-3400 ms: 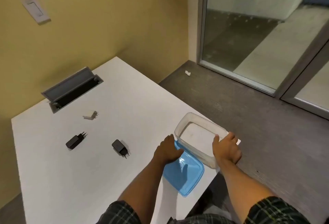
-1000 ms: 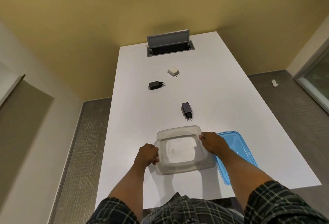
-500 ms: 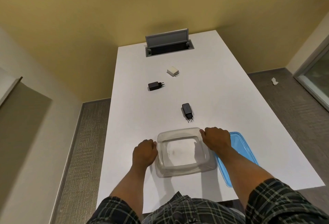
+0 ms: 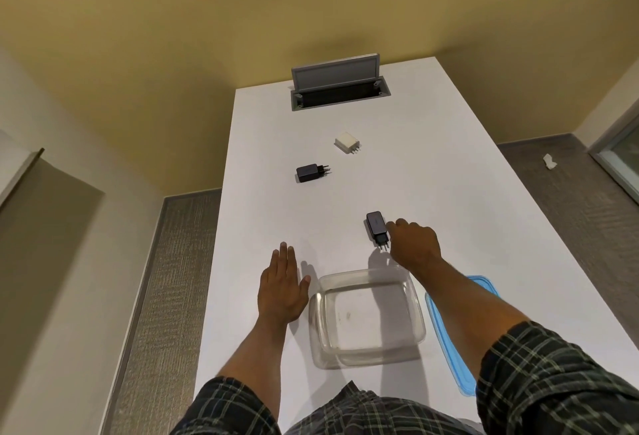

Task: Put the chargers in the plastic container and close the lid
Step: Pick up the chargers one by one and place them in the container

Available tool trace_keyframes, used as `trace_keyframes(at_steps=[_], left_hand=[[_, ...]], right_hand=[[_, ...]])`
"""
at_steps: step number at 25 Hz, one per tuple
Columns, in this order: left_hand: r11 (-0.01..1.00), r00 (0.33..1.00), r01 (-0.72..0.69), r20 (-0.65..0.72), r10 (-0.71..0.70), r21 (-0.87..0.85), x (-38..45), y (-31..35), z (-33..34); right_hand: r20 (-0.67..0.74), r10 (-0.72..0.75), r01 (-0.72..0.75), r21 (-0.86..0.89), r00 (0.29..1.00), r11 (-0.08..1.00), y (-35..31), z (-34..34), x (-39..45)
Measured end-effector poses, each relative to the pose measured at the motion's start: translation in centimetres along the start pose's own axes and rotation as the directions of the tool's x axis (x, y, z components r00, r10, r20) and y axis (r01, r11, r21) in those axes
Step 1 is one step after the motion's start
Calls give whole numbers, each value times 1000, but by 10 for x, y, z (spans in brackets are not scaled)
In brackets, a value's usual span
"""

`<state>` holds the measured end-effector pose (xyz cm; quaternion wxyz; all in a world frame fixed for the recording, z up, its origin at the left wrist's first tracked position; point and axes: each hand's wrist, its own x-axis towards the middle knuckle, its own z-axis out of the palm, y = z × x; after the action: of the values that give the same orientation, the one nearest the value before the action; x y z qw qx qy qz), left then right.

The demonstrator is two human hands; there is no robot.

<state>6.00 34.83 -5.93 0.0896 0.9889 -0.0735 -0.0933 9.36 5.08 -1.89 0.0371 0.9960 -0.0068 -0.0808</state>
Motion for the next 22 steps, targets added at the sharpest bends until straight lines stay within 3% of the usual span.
trace_keyframes(at_steps=[4,8,13,19,22], left_hand=[[1000,1000,-11,14,11,-15,21,-13,8],[1000,999,-9,53,10,-13,40,-20,22],[998,996,-25,88,30,-55,51,-22,39],[991,994,10,110,4,-133,51,-27,61],[989,990,7,138,14,-146,49,-30,70]], right_hand=[[-47,-248,243,-94,968,965,0,6,34],[104,-405,418,-206,908,885,-4,31,68],[274,-335,411,-299,901,861,-13,37,81],[211,-322,371,-265,923,890,-13,51,90],[273,-279,362,-325,920,874,-17,55,90]])
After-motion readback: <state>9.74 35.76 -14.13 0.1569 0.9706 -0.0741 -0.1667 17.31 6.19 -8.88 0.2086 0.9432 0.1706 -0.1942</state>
